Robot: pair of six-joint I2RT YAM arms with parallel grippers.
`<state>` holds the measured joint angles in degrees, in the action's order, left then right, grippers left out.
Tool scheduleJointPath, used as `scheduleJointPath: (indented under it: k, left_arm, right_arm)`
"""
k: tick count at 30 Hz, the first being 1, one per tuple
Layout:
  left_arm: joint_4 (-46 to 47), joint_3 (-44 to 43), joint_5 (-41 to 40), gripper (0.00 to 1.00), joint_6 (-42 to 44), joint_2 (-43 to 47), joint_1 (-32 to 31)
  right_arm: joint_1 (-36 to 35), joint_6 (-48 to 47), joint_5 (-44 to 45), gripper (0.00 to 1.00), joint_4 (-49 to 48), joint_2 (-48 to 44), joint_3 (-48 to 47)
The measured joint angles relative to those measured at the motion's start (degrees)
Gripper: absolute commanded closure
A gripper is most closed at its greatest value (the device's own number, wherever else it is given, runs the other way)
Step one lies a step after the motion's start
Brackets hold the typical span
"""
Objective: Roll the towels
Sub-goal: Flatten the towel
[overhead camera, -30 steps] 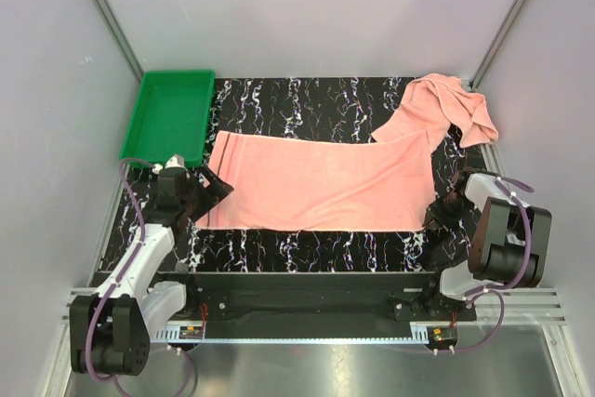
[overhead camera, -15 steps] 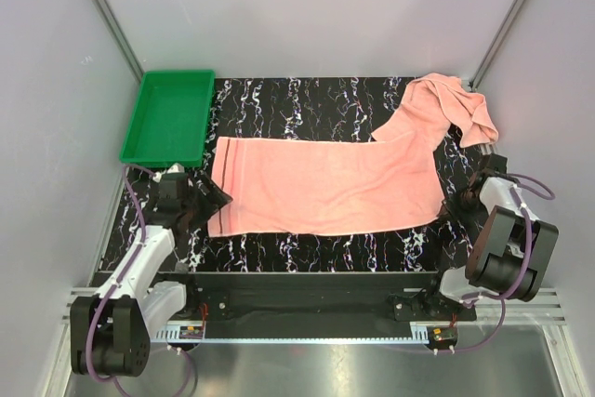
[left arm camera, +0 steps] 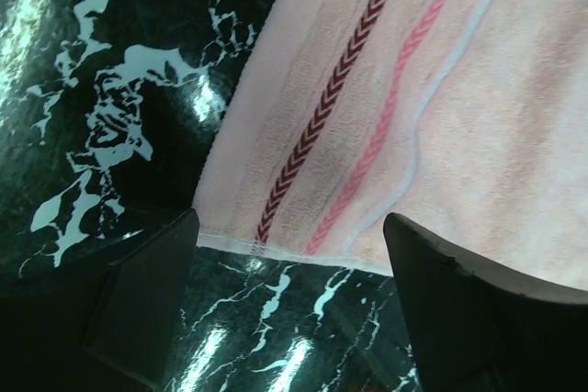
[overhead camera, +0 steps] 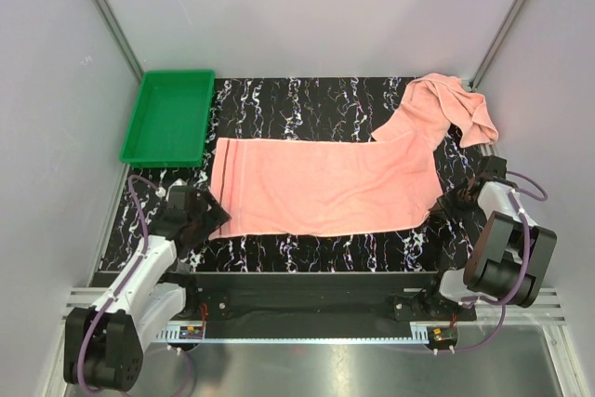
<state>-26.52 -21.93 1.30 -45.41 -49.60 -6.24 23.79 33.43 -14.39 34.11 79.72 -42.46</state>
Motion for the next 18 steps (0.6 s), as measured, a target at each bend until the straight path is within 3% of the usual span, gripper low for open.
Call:
scheduleJointPath:
  k: [12, 16, 18]
  left_arm:
    - [-6.75, -1.51, -12.15, 0.14, -2.89, 0.42, -4.44]
    - [-7.06, -1.68, -13.35, 0.33, -3.76, 0.61, -5.55]
    - [-6.71, -1.68, -13.38, 0.38, -4.28, 0.13, -6.08]
  right_arm:
    - [0.0, 0.0, -6.69, 1.0, -3.32, -0.15, 0.96]
    - [0.0, 0.0, -7.98, 1.0, -4.46, 0.57, 0.96]
    - [0.0, 0.0, -8.44, 1.0, -4.76, 1.2, 0.96]
